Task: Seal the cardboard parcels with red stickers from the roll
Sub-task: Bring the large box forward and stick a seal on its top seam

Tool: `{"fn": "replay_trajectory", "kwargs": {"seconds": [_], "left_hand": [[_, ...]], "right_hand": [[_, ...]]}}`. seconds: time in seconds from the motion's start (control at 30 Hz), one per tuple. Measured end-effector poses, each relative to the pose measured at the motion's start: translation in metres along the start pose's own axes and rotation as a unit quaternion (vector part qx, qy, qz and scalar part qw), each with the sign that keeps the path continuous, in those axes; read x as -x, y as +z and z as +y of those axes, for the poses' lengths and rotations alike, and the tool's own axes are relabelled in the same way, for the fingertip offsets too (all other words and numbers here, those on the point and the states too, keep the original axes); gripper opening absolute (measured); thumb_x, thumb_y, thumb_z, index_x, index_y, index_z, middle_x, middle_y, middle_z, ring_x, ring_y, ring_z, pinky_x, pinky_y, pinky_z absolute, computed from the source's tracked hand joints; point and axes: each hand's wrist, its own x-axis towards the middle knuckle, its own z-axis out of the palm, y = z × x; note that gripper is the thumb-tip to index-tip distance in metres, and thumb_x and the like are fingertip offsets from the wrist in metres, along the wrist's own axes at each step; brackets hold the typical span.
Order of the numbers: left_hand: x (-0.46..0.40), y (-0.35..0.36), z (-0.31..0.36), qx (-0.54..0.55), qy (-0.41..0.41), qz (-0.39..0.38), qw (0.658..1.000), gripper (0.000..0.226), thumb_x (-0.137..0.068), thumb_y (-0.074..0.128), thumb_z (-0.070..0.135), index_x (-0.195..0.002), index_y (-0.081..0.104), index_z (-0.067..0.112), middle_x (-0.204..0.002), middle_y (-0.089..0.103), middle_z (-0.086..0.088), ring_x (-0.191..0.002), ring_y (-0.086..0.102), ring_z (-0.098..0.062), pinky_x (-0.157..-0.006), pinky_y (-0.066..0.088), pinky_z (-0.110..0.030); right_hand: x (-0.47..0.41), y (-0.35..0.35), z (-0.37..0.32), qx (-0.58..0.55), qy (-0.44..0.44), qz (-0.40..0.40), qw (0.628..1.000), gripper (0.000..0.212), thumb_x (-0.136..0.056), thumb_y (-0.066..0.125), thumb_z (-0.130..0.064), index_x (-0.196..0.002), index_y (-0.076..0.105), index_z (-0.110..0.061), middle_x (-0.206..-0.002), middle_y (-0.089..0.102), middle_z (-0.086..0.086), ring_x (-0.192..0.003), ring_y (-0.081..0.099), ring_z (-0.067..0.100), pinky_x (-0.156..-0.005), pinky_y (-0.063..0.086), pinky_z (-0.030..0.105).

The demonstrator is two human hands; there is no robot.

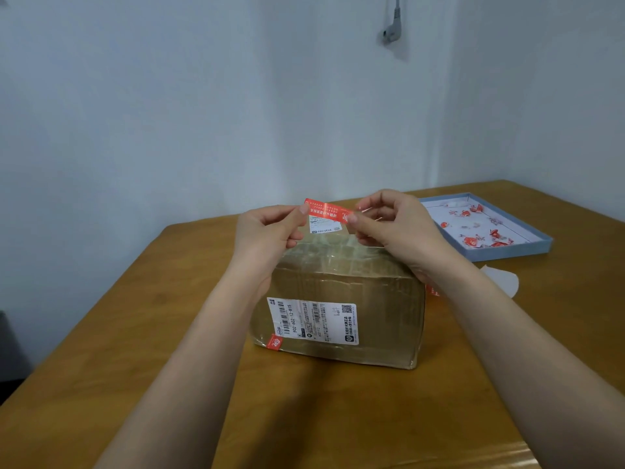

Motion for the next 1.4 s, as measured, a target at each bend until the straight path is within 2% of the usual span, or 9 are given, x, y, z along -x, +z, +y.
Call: {"fn": "replay_trajectory", "kwargs": {"seconds": [0.13, 0.37, 0.47, 0.57, 0.7, 0.87, 1.07, 1.2, 1.4], "left_hand": [[-0.001, -0.001, 0.0, 0.007, -0.001, -0.001, 1.0, 0.009, -0.081, 0.076, 0.024, -0.086, 0.075, 0.017, -0.071, 0.072, 0.003, -0.062, 0.058, -0.009, -0.06, 0.05, -0.018], [-0.004, -0.002, -0.005, -0.006, 0.006, 0.003, 1.0, 0.007, -0.081, 0.077, 0.025, -0.084, 0.076, 0.019, -0.073, 0.073, 0.003, -0.061, 0.059, -0.007, -0.061, 0.051, -0.018], [-0.008, -0.003, -0.012, -0.108, 0.062, 0.003, 0.992, 0.003, -0.083, 0.076, 0.025, -0.081, 0.075, 0.027, -0.074, 0.073, 0.011, -0.065, 0.063, 0.003, -0.062, 0.047, -0.011], [-0.01, -0.004, -0.018, -0.239, 0.09, -0.033, 0.966, 0.005, -0.087, 0.072, 0.026, -0.087, 0.077, 0.025, -0.08, 0.071, 0.014, -0.073, 0.064, -0.001, -0.067, 0.047, -0.017], [-0.007, -0.003, -0.018, -0.317, 0.103, -0.031, 0.942, 0.013, -0.088, 0.069, 0.03, -0.091, 0.077, 0.019, -0.078, 0.069, 0.013, -0.07, 0.061, -0.002, -0.064, 0.045, -0.022], [-0.002, -0.006, -0.01, -0.271, 0.096, -0.034, 0.957, 0.021, -0.082, 0.076, 0.034, -0.096, 0.077, 0.019, -0.083, 0.072, 0.009, -0.077, 0.066, -0.005, -0.074, 0.053, -0.024], [-0.001, -0.006, -0.002, -0.202, 0.089, 0.023, 0.975, 0.023, -0.077, 0.08, 0.032, -0.09, 0.072, 0.015, -0.083, 0.07, 0.002, -0.075, 0.064, -0.008, -0.066, 0.05, -0.021], [0.002, -0.005, 0.004, -0.163, 0.065, -0.002, 0.984, 0.014, -0.078, 0.079, 0.028, -0.081, 0.07, 0.017, -0.077, 0.072, 0.0, -0.07, 0.069, -0.012, -0.068, 0.054, -0.026], [0.007, -0.004, 0.007, -0.123, 0.047, -0.043, 0.99, 0.039, -0.074, 0.075, 0.044, -0.086, 0.069, 0.008, -0.079, 0.072, -0.009, -0.068, 0.067, -0.014, -0.068, 0.058, -0.027]], "right_hand": [[0.0, 0.005, -0.003, 0.052, 0.013, -0.012, 0.999, 0.033, -0.084, 0.069, -0.043, -0.097, 0.069, -0.012, -0.082, 0.073, 0.002, -0.065, 0.062, 0.006, -0.06, 0.053, 0.018], [-0.004, 0.006, 0.003, 0.158, 0.006, 0.034, 0.987, 0.011, -0.088, 0.064, -0.021, -0.081, 0.072, -0.017, -0.073, 0.072, -0.005, -0.059, 0.056, 0.003, -0.058, 0.047, 0.017], [-0.006, 0.008, 0.008, 0.218, -0.004, 0.054, 0.975, 0.015, -0.085, 0.062, -0.021, -0.076, 0.073, -0.018, -0.071, 0.07, -0.005, -0.06, 0.056, 0.004, -0.057, 0.046, 0.02], [-0.01, 0.009, 0.014, 0.293, -0.034, 0.069, 0.953, 0.012, -0.084, 0.061, -0.025, -0.076, 0.069, -0.021, -0.074, 0.068, -0.008, -0.073, 0.061, 0.008, -0.069, 0.051, 0.031], [-0.019, 0.004, 0.019, 0.324, -0.055, 0.078, 0.941, 0.012, -0.086, 0.058, -0.028, -0.081, 0.067, -0.022, -0.082, 0.067, -0.008, -0.076, 0.058, 0.006, -0.067, 0.049, 0.028], [-0.022, 0.002, 0.015, 0.328, -0.068, 0.032, 0.942, 0.016, -0.089, 0.057, -0.027, -0.087, 0.07, -0.017, -0.087, 0.068, -0.004, -0.074, 0.058, 0.007, -0.063, 0.041, 0.016], [-0.015, 0.004, 0.008, 0.313, -0.09, 0.012, 0.945, 0.011, -0.086, 0.059, -0.026, -0.08, 0.067, -0.022, -0.077, 0.069, -0.007, -0.055, 0.051, 0.0, -0.053, 0.038, 0.009], [-0.012, 0.005, 0.006, 0.313, -0.092, 0.007, 0.945, 0.011, -0.087, 0.059, -0.027, -0.082, 0.068, -0.021, -0.079, 0.069, -0.008, -0.063, 0.054, 0.001, -0.059, 0.039, 0.014], [-0.013, 0.006, 0.007, 0.321, -0.073, 0.029, 0.944, 0.011, -0.086, 0.059, -0.03, -0.084, 0.067, -0.023, -0.081, 0.069, -0.008, -0.073, 0.058, 0.005, -0.065, 0.047, 0.025]]}}
